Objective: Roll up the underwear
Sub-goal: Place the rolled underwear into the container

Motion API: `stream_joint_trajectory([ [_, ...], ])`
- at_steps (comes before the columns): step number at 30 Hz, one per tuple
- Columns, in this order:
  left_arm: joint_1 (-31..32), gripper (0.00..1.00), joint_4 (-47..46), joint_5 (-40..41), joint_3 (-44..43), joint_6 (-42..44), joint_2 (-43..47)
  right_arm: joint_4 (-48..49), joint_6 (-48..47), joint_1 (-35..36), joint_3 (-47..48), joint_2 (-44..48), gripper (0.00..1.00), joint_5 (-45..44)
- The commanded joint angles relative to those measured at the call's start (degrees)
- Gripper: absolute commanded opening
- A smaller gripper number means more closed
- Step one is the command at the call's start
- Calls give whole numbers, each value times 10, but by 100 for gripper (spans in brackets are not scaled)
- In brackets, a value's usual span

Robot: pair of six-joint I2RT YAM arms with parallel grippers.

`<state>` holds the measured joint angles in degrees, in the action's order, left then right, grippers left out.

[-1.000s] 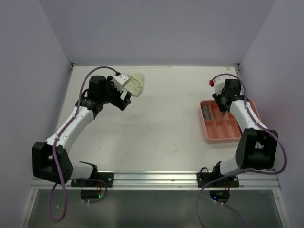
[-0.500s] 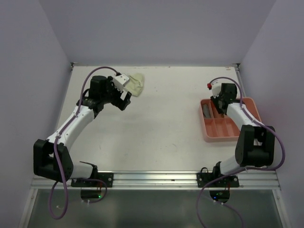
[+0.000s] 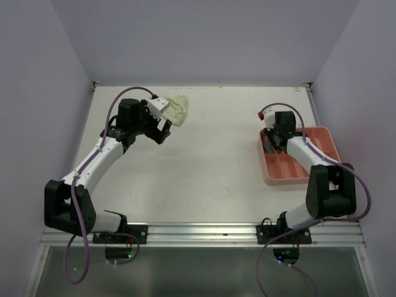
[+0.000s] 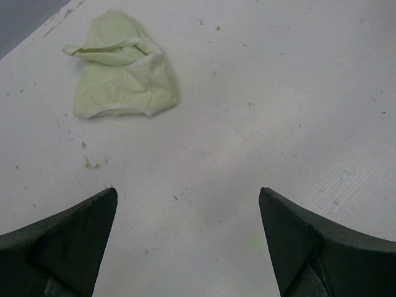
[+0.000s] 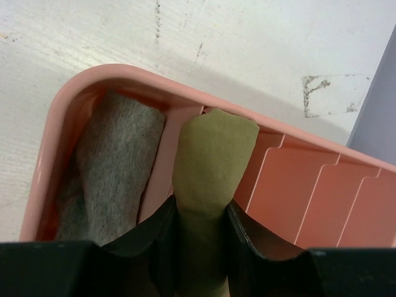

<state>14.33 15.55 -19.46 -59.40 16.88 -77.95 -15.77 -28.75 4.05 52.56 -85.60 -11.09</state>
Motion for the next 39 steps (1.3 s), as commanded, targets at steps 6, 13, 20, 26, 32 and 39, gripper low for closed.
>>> stream_joint_trajectory([
  [6,2,100,-7,0,-12,-12,3,10,48,-39,2,-55,0,69],
  [13,2,100,-8,-8,-11,-17,0,8,69,-86,0,-77,0,153],
  [20,2,100,-1,-7,-18,-20,-7,-32,71,-92,34,-76,34,177],
  [26,1,100,1,-8,-24,-22,-11,-67,69,-92,66,-53,54,165],
  [32,2,100,4,-9,-27,-23,-11,-82,68,-92,73,-43,62,162],
  [39,-11,100,-31,-14,-27,-62,-12,-141,89,-92,146,-2,65,162],
])
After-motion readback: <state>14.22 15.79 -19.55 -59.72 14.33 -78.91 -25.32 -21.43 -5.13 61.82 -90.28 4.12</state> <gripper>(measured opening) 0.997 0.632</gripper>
